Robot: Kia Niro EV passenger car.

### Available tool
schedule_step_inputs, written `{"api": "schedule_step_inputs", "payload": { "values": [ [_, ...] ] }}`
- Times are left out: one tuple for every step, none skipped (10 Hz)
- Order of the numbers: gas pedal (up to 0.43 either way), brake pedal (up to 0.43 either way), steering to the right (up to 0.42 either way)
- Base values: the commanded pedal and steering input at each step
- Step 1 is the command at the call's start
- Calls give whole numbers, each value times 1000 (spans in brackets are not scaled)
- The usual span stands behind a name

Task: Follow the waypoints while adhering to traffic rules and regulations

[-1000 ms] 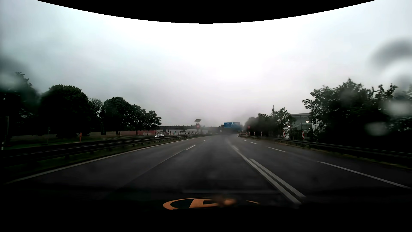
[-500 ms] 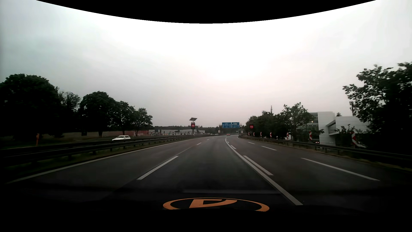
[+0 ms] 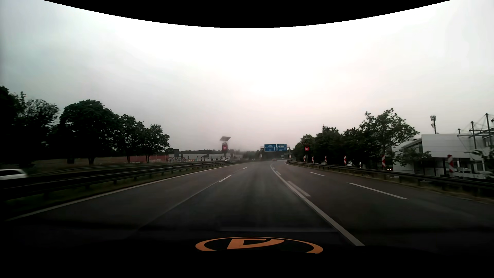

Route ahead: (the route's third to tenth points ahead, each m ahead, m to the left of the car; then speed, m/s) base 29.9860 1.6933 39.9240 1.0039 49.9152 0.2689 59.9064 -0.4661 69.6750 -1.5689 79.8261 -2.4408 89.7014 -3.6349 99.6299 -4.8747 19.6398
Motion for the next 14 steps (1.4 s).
{"api": "schedule_step_inputs", "payload": {
  "values": [
    [157, 0, 5],
    [157, 0, 5],
    [157, 0, 5],
    [157, 0, 6],
    [177, 0, 6],
    [177, 0, 7],
    [177, 0, 8],
    [177, 0, 8],
    [177, 0, 9],
    [189, 0, 11],
    [189, 0, 12],
    [189, 0, 13],
    [189, 0, 13],
    [189, 0, 13]
  ]
}}
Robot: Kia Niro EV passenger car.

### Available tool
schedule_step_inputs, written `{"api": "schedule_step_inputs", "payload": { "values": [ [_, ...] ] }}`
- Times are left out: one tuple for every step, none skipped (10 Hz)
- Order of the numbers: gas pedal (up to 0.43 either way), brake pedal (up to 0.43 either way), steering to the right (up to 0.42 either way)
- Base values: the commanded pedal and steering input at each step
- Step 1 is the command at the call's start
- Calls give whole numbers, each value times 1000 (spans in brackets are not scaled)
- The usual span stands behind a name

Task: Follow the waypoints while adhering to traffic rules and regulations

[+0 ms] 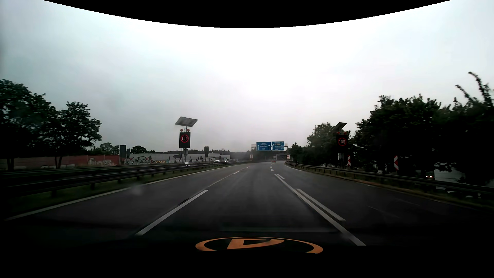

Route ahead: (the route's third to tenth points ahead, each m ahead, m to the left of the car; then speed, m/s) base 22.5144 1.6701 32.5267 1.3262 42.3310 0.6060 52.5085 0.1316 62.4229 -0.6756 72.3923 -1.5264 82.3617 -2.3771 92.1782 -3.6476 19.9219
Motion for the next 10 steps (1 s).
{"api": "schedule_step_inputs", "payload": {
  "values": [
    [189, 0, 13],
    [189, 0, 13],
    [177, 0, 14],
    [177, 0, 14],
    [169, 0, 15],
    [169, 0, 16],
    [157, 0, 16],
    [157, 0, 18],
    [157, 0, 19],
    [157, 0, 19]
  ]
}}
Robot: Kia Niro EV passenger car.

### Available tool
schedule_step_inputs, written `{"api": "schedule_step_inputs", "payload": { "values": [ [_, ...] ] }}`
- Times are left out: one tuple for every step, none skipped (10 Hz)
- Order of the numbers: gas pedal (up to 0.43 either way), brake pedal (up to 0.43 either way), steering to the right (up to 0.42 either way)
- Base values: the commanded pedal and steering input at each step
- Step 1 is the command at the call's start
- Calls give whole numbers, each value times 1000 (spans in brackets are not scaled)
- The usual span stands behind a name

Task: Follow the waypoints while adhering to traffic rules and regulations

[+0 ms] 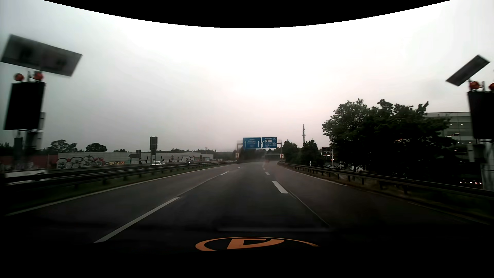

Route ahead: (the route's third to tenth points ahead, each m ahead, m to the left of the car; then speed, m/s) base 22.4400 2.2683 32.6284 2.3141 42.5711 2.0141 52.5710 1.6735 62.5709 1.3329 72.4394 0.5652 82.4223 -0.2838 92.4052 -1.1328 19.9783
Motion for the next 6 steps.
{"api": "schedule_step_inputs", "payload": {
  "values": [
    [157, 0, 19],
    [157, 0, 19],
    [157, 0, 19],
    [157, 0, 18],
    [169, 0, 18],
    [169, 0, 17]
  ]
}}
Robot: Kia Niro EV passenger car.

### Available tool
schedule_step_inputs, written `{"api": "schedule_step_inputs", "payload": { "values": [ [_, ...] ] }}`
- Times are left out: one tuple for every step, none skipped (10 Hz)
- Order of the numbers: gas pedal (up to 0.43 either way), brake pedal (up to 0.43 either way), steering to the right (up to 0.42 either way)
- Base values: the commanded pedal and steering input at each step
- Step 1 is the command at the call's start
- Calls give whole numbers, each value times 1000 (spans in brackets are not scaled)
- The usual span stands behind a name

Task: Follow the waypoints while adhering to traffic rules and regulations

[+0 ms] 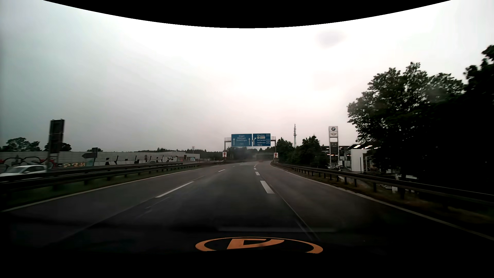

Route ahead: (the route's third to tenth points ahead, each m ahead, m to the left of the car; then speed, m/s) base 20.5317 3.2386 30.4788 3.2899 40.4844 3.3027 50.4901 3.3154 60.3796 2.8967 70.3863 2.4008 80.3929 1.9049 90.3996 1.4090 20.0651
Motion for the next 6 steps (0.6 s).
{"api": "schedule_step_inputs", "payload": {
  "values": [
    [169, 0, 17],
    [169, 0, 16],
    [169, 0, 16],
    [169, 0, 14],
    [157, 0, 12],
    [150, 0, 9]
  ]
}}
